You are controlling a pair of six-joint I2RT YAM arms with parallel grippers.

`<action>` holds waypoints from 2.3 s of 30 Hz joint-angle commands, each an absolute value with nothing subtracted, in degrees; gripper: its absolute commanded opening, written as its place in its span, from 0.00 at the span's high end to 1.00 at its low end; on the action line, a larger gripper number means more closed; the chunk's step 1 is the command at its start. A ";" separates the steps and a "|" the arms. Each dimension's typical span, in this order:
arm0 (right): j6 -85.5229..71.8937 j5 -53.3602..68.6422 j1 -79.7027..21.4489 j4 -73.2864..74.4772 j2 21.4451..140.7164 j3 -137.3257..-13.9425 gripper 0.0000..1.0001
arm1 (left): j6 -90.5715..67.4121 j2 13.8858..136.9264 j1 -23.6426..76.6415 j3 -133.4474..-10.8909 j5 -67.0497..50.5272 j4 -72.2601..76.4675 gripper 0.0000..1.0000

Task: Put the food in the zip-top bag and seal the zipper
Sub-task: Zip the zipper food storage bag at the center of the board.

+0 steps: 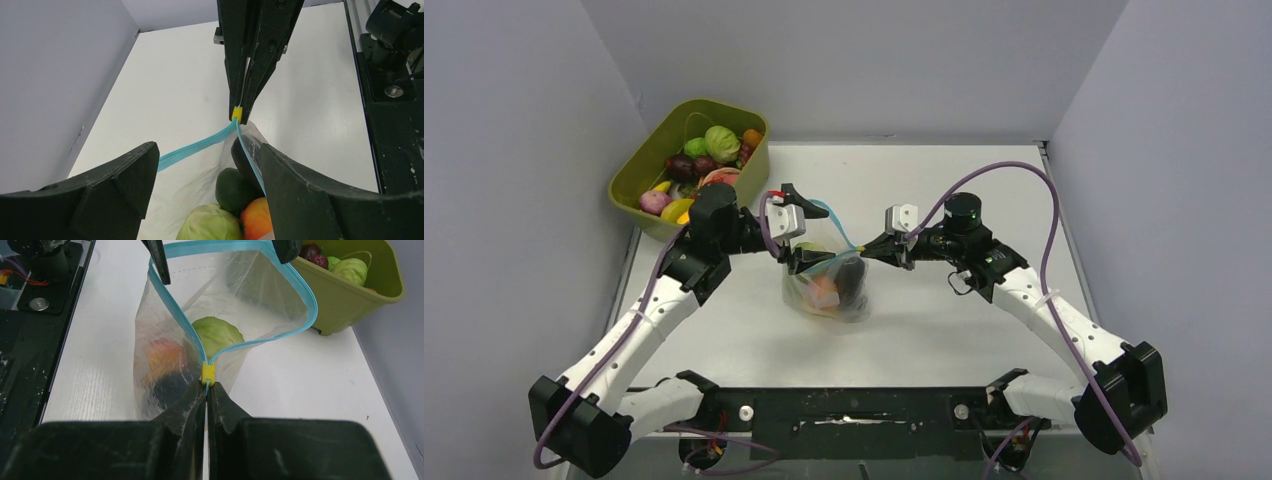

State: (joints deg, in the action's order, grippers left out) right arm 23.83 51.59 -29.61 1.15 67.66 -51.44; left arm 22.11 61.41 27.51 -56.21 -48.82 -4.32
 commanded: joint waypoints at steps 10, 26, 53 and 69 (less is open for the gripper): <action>26.95 54.10 -29.67 0.15 67.41 -56.97 1.00 | 32.72 70.19 28.38 -64.99 -57.78 -12.37 0.27; 24.36 49.72 -29.69 -0.70 66.49 -56.43 0.97 | 35.04 75.54 29.08 -67.69 -56.88 -14.24 0.89; -0.60 49.08 -29.84 -36.75 65.84 -40.34 1.00 | 22.03 68.26 29.26 -59.19 -57.00 1.28 0.78; 1.07 49.98 -31.68 -34.35 65.93 -42.34 1.00 | 14.77 69.32 33.72 -58.67 -55.25 8.53 0.73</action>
